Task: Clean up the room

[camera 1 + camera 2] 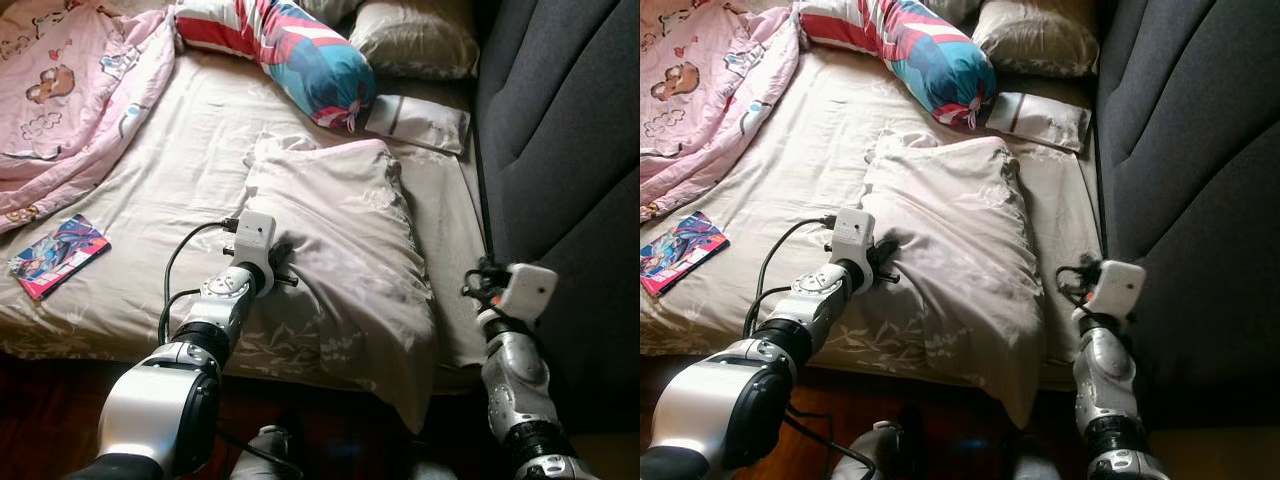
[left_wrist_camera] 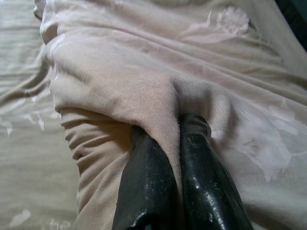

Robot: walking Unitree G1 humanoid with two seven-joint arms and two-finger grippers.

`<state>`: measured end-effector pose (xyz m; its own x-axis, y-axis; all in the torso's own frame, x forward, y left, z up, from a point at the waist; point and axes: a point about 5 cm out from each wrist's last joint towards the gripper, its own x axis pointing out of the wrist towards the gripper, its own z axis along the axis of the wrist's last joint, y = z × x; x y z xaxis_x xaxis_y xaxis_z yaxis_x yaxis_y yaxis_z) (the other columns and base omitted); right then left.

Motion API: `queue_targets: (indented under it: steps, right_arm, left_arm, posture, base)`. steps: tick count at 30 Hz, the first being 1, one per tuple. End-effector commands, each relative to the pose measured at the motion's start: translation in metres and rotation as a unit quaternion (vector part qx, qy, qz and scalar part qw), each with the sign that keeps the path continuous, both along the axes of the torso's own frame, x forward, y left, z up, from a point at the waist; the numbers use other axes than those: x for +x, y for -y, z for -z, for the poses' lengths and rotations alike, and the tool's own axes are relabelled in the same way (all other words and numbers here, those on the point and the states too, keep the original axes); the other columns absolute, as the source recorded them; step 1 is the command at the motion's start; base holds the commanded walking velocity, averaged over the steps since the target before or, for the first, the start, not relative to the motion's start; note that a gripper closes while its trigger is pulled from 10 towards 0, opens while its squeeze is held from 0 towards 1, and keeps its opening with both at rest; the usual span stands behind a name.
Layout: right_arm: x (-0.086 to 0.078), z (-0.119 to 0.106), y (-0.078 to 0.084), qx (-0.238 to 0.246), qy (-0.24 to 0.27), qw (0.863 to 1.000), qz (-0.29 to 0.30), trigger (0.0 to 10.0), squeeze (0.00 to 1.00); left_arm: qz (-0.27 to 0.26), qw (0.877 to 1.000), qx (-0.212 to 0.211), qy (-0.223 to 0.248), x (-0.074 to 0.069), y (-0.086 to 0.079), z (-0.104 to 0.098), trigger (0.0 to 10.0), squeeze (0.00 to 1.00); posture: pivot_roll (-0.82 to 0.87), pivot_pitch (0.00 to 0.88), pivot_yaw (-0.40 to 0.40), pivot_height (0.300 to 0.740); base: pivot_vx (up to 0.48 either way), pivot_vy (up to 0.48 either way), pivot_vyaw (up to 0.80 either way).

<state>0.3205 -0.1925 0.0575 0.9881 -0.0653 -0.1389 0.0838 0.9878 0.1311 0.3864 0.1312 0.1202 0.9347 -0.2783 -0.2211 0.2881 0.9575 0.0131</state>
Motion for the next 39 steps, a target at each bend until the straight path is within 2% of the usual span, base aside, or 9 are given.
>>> queue_targets:
  steps: [1,7,15,21,22,24,25,31,39]
  right_arm:
    - [-0.005,0.009,-0.006,0.004,-0.025,0.999,-0.02,10.0,0.0]
    - [-0.013,0.025,-0.025,0.015,-0.093,0.989,-0.113,10.0,0.0]
    - [-0.017,0.027,-0.019,0.065,-0.117,0.986,-0.096,10.0,0.0]
    - [-0.017,0.028,-0.015,0.055,-0.143,0.982,-0.107,10.0,0.0]
    - [-0.016,0.026,-0.013,0.053,-0.146,0.982,-0.11,10.0,0.07]
    - [-0.015,0.025,-0.011,0.05,-0.158,0.979,-0.122,10.0,0.96]
    - [-0.015,0.023,-0.01,0.047,-0.166,0.975,-0.137,10.0,1.0]
    - [-0.017,0.026,-0.003,0.025,-0.202,0.967,-0.156,10.0,1.0]
    - [-0.027,0.041,-0.003,0.034,-0.254,0.95,-0.176,10.0,1.0]
  left_arm:
    - [-0.002,0.999,0.004,0.036,0.003,-0.005,-0.011,10.0,0.0]
    - [-0.015,1.0,0.013,0.014,-0.006,-0.015,0.008,10.0,0.0]
    - [-0.02,0.999,0.021,-0.017,-0.021,-0.026,0.034,10.0,0.0]
    - [-0.021,0.999,0.02,-0.029,-0.028,-0.032,0.044,10.0,0.0]
    - [-0.022,0.999,0.02,-0.03,-0.029,-0.034,0.045,10.0,0.0]
    - [-0.023,0.999,0.02,-0.031,-0.031,-0.036,0.047,10.0,0.0]
    - [-0.023,0.999,0.02,-0.032,-0.032,-0.037,0.049,10.0,0.0]
    - [-0.023,0.999,0.019,-0.034,-0.035,-0.039,0.051,10.0,0.0]
    - [-0.022,0.999,0.017,-0.036,-0.037,-0.04,0.054,10.0,0.0]
  posture:
    - [-0.15,0.206,0.069,0.74]
    - [-0.14,0.207,0.065,0.74]
    - [-0.14,0.218,0.066,0.74]
    - [-0.14,0.224,0.069,0.74]
    - [-0.14,0.225,0.07,0.74]
    - [-0.14,0.226,0.071,0.74]
    - [-0.14,0.225,0.073,0.74]
    - [-0.13,0.224,0.074,0.74]
    - [-0.13,0.225,0.075,0.74]
  base:
    - [0.0,0.0,0.0]
    - [0.0,0.0,0.0]
    - [0.0,0.0,0.0]
    - [0.0,0.0,0.0]
    - [0.0,0.0,0.0]
    - [0.0,0.0,0.0]
    - [0.0,0.0,0.0]
    - [0.0,0.0,0.0]
    - [0.0,0.0,0.0]
